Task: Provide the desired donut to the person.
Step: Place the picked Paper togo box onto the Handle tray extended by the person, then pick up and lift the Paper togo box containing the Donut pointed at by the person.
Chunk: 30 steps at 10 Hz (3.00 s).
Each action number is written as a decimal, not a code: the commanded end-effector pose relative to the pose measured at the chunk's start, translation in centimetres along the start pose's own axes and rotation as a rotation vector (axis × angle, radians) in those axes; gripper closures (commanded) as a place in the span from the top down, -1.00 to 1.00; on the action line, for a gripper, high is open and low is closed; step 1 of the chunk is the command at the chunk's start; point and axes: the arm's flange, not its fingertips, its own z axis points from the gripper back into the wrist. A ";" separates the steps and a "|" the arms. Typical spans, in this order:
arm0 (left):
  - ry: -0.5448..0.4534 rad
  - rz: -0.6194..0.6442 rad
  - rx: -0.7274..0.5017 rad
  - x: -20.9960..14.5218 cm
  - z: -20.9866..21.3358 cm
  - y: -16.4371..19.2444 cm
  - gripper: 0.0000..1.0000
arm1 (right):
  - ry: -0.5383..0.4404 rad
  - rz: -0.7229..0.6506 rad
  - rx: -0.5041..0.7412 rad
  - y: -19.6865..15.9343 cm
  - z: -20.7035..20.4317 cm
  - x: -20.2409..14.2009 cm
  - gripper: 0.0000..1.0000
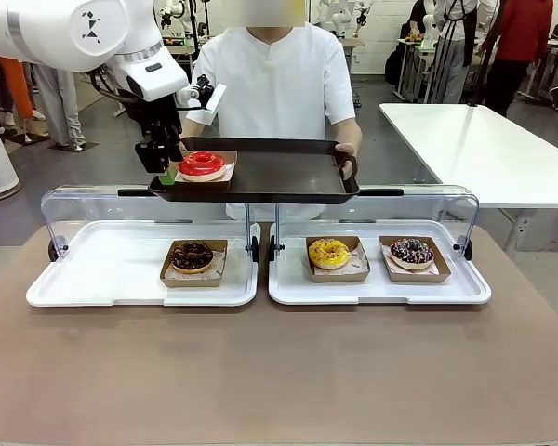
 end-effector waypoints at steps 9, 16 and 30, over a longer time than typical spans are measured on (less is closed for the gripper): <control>-0.027 -0.002 0.005 -0.4 1.4 -0.6 1.00 | -0.002 0.001 0.008 0.0 0.1 0.0 1.00; 0.016 -0.074 -0.149 -2.2 12.2 -11.7 1.00 | -0.002 0.001 0.008 0.0 0.1 0.0 1.00; -0.090 0.037 -0.131 -16.3 10.6 -18.2 1.00 | -0.002 0.001 0.008 0.0 0.1 0.0 1.00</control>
